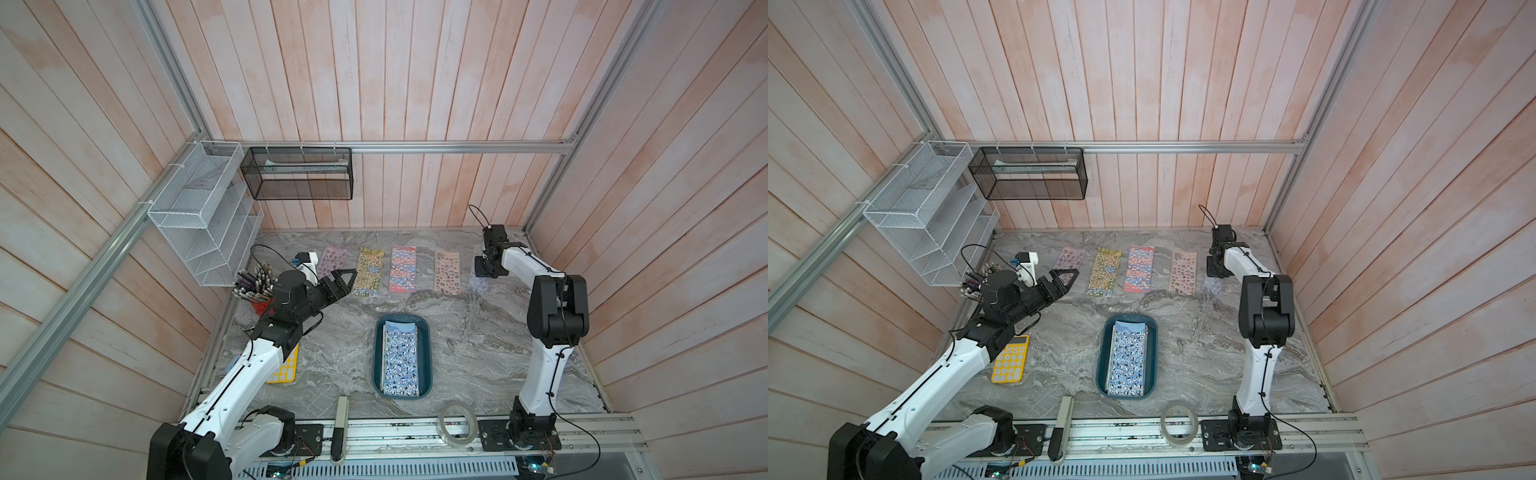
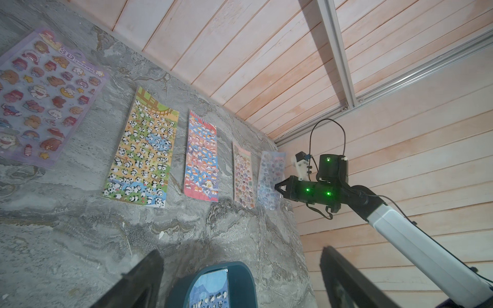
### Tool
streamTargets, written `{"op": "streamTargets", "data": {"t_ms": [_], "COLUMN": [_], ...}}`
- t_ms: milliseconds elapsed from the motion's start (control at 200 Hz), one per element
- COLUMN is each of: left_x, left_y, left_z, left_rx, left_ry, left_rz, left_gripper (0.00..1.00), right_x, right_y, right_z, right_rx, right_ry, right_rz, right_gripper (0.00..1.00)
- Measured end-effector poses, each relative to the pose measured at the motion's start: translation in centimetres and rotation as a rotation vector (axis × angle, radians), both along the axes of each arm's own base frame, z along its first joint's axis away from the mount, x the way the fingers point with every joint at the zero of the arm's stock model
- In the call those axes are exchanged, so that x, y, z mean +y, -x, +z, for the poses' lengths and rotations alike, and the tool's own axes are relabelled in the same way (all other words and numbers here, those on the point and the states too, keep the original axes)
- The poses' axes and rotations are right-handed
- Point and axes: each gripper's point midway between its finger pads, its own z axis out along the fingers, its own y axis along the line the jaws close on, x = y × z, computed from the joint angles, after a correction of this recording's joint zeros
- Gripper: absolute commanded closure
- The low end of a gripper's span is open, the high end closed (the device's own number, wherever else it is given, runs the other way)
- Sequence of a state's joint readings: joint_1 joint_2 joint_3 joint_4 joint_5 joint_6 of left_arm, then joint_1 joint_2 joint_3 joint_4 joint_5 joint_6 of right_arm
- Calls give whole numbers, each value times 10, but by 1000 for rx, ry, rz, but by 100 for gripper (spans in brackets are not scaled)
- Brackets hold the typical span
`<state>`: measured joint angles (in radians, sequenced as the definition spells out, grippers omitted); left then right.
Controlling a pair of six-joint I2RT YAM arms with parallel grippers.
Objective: Take the stickers out of the storage box
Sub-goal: Place the sticker at the center of the board.
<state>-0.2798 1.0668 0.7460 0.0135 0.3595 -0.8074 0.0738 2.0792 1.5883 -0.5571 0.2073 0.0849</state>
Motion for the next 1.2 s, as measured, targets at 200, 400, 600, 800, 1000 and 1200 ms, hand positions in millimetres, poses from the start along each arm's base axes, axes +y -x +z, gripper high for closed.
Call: {"op": "streamTargets", "data": {"t_ms": [200, 400, 600, 800, 1000, 1200], "left_x": [-1, -2, -3, -8, -11, -12], "left_y": [-3, -5, -9, -8, -6, -9], "left_z": [-8, -12, -15, -27, -30, -29], "left_rx": [21, 35, 49, 88, 100, 108], "left_ry": [-5, -8, -11, -20, -25, -28], "left_rz": [0, -3, -3, -12, -22, -22], "left_gripper": [7, 8, 9, 10, 10, 10], "right_x": [-6, -15, -24, -30, -35, -40], "right_y": [-4, -9, -14, -20, -22, -23], "right_z": [-19, -22, -26, -23, -28, -31], "right_rx": [39, 49, 52, 43, 48, 51], "right_ry": [45, 112, 179, 219, 259, 284], "right_rz": [9, 9, 11, 17, 21, 16], "right_gripper": [100, 100, 100, 99, 85, 74]}}
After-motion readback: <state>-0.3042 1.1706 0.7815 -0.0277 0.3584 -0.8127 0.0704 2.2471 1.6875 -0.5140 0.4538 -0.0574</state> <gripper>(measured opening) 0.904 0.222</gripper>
